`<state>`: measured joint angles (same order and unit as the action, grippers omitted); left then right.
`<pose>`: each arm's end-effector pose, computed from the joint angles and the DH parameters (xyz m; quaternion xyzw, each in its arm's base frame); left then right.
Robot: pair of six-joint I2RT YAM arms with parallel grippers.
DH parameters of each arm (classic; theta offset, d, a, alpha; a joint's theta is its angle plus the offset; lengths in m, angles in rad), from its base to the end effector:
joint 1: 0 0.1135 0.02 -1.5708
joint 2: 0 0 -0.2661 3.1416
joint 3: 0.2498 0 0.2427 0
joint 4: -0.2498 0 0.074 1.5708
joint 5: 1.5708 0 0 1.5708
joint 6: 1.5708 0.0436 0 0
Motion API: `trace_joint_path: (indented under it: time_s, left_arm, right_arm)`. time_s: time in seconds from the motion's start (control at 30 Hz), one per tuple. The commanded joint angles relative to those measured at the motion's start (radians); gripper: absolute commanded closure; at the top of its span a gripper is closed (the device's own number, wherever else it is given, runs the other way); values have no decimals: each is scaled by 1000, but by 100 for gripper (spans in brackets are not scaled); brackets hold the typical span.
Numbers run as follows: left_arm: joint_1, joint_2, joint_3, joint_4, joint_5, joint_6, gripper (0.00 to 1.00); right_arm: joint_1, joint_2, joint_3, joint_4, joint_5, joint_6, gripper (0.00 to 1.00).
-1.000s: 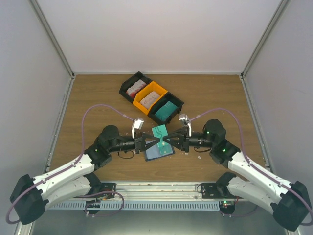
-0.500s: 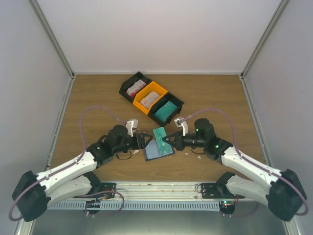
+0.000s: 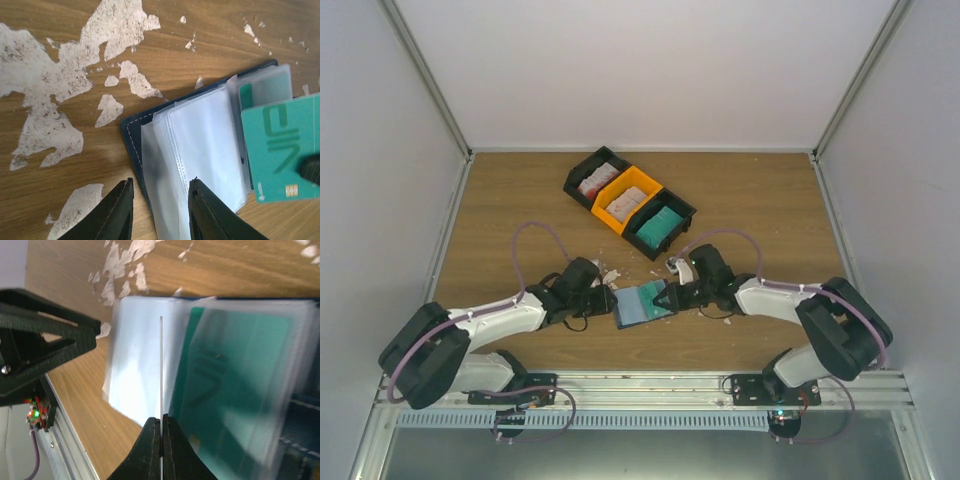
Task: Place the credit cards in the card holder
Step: Insert the credit card into the card holder.
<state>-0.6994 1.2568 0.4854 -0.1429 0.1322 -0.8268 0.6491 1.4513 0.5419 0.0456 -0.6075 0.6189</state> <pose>0.1645 -0.1459 0.1528 -0.0389 0.9440 -0.2675 0.1893 0.1852 0.1718 0.1455 -0.1170 0.8936 0.4218 0.0999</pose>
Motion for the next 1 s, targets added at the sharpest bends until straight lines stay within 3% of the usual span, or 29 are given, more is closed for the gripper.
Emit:
trace_joint_path:
  time_s: [0.0,0.3,0.6,0.97]
  left_arm:
    - [9,33,11,60,29,23,68]
    - [12,83,39,-11,-15,0,69]
    - [12,134,11,31,41,-6,79]
    - [12,146,-5,56,59,-5,82]
  right_arm:
    - [-46,39,15,75,-30,17,100]
    - [-52,148,-8,207,-97,97,99]
    - [-48,194,-48,282,-120,176,99]
    - [-3,256,-54,355,-105,237,99]
